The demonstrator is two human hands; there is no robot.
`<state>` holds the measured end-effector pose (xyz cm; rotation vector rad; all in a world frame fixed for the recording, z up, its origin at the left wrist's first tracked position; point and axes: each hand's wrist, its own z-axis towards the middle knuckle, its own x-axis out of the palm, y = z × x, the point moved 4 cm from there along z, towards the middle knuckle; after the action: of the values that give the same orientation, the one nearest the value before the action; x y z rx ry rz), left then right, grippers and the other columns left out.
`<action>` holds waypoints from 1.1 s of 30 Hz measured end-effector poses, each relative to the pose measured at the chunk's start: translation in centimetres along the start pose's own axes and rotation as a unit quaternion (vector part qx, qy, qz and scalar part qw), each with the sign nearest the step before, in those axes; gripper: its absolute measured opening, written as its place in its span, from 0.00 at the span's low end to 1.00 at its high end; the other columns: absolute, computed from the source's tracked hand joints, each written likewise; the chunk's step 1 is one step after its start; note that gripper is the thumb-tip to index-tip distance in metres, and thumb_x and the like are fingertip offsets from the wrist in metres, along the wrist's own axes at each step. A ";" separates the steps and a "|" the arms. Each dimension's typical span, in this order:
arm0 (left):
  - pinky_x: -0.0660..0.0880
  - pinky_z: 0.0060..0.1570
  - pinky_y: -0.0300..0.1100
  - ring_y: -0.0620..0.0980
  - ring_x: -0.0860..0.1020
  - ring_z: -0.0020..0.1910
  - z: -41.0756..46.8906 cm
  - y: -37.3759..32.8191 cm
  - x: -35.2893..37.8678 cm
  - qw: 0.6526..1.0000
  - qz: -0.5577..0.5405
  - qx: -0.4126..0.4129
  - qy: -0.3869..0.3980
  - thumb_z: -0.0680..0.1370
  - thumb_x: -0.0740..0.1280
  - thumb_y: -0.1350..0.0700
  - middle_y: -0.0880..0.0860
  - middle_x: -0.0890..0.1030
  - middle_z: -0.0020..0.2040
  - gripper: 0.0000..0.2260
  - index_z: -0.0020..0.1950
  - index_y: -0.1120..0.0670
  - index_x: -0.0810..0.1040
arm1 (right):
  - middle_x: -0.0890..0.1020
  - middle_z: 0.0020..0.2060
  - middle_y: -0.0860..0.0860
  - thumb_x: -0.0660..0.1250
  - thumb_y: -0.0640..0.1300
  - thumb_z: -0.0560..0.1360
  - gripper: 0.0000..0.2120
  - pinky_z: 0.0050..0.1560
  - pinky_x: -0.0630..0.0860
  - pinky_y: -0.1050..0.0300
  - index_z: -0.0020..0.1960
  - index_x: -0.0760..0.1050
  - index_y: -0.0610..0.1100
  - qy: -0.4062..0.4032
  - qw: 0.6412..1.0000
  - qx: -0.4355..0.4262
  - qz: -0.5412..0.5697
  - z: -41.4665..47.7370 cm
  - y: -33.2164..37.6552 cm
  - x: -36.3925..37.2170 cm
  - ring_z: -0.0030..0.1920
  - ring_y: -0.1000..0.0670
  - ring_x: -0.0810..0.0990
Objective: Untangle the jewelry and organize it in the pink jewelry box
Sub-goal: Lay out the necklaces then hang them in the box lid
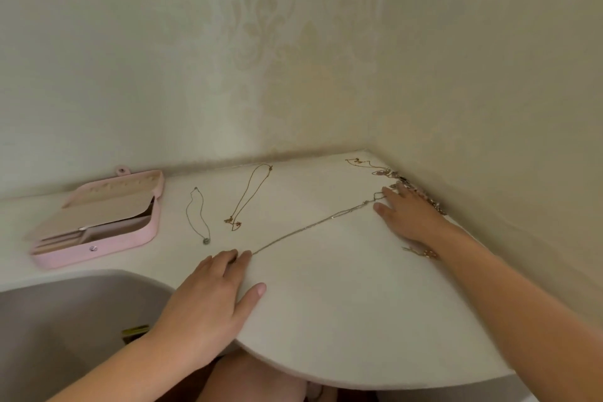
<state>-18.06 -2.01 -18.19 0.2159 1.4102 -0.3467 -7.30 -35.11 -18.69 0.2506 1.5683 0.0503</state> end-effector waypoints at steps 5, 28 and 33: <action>0.58 0.69 0.35 0.43 0.57 0.73 -2.1 0.4 -0.3 1.000 -0.027 0.001 -0.003 0.59 0.18 0.28 0.45 0.56 0.75 0.49 0.77 0.41 0.46 | 0.59 0.74 0.41 0.52 0.49 0.81 0.24 0.72 0.55 0.53 0.75 0.57 0.43 -0.055 0.998 -0.023 0.017 -0.5 1.1 -0.7 0.74 0.44 0.58; 0.54 0.62 0.26 0.35 0.58 0.69 0.8 0.8 -0.3 0.993 -0.104 0.058 0.007 0.73 0.44 0.32 0.40 0.58 0.72 0.35 0.77 0.46 0.55 | 0.70 0.59 0.43 0.53 0.39 0.78 0.15 0.50 0.70 0.52 0.64 0.66 0.41 -0.013 0.987 -0.157 0.016 1.4 7.9 -0.9 0.51 0.42 0.74; 0.59 0.66 0.31 0.38 0.59 0.70 2.4 0.6 0.0 0.992 -0.116 0.044 0.005 0.77 0.49 0.36 0.40 0.57 0.73 0.31 0.77 0.47 0.54 | 0.73 0.59 0.44 0.54 0.36 0.77 0.18 0.52 0.68 0.52 0.66 0.64 0.44 0.054 0.985 -0.158 0.039 5.9 9.6 -1.0 0.55 0.43 0.72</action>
<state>-15.60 -2.31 -17.87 0.1243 1.4337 -0.6009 -0.19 -26.70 -16.02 0.0588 1.6324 0.3758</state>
